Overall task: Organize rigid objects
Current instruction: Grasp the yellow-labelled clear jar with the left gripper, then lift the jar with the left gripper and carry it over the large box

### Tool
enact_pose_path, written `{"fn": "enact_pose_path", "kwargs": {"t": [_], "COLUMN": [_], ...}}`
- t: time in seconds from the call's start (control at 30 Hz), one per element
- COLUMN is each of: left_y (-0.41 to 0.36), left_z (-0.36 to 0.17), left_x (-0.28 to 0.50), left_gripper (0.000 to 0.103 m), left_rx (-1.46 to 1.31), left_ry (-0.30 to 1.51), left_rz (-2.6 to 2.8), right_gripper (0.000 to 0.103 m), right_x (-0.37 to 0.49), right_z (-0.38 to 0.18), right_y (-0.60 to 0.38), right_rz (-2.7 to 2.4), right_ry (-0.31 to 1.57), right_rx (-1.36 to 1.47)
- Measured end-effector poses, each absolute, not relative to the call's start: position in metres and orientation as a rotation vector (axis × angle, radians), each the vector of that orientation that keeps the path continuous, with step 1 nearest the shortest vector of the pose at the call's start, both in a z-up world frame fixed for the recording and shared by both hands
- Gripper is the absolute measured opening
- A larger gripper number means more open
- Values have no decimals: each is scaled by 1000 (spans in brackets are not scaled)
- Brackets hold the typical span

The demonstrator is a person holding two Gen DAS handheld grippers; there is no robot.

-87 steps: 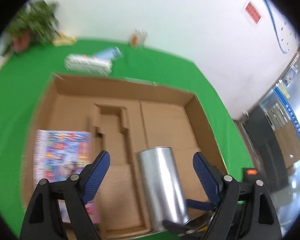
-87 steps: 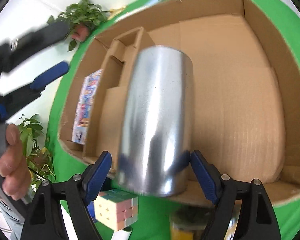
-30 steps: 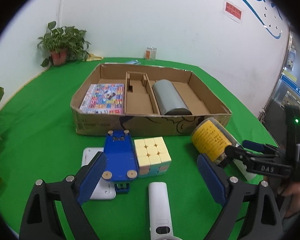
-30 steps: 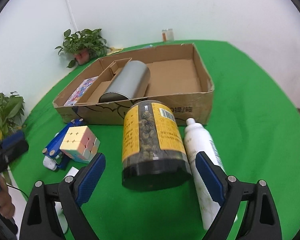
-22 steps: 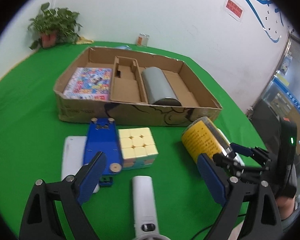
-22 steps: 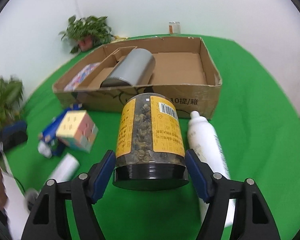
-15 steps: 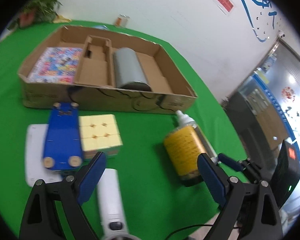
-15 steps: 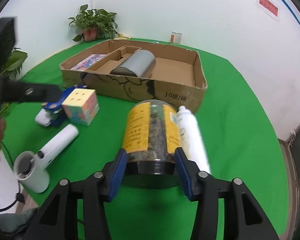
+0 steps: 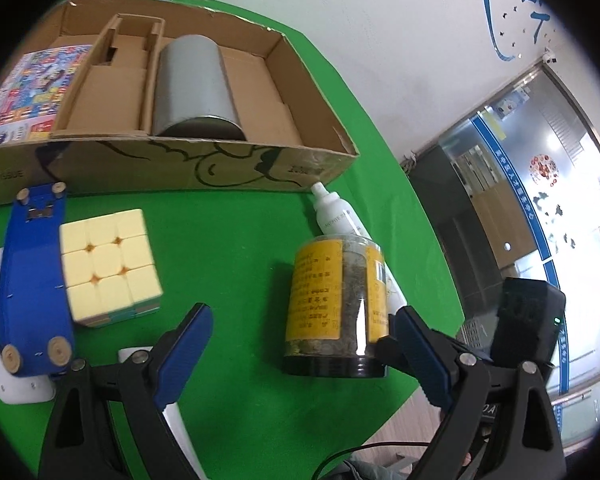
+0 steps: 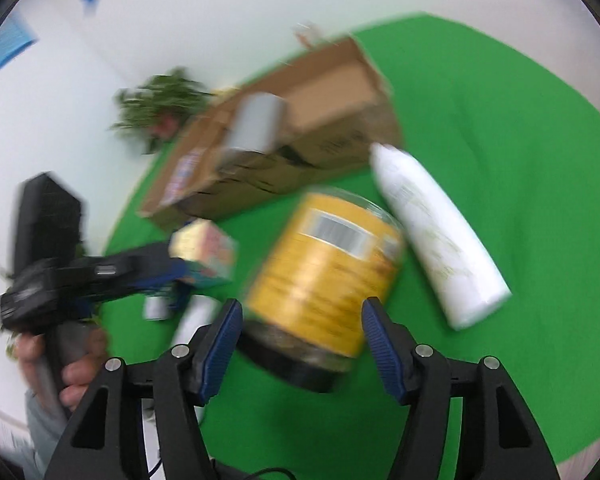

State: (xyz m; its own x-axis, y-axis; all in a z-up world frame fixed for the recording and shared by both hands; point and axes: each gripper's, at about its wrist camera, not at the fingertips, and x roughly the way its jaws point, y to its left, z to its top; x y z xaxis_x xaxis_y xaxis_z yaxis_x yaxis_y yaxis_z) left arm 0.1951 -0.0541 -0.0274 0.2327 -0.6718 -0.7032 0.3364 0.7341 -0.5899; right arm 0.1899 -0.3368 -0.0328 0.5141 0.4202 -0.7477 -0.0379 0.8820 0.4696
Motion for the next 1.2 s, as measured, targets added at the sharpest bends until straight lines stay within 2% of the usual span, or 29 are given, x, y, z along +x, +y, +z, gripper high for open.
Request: {"fn": "enact_pose_path", "kwargs": {"t": [0.1,0.4,0.57,0.83,1.2], "left_y": [-66,-93,-86,-68,-63], "left_z": [-31,-48,-61,-77,-88], "left_x": [201,223,223,225,226], "left_gripper": [93,92,92,92,91], "left_rx": [-332,-298,-292,-340,-380], "left_ry": [1165,1244,1314,1371,1396], "left_rz": [-743,-744,-677,-620,-614], "right_gripper": [69,72,74,82,85], "right_x": [192,200,201,207,214], "right_z": [-42,-48,-46,-55,-62], "right_y": [-344,-311,-297,-269,-248], "right_rz": [300,404,438,454,446], "right_ry": [1016,1051,1072,1114,1142], "right_rx": [493,404,336,267,214]}}
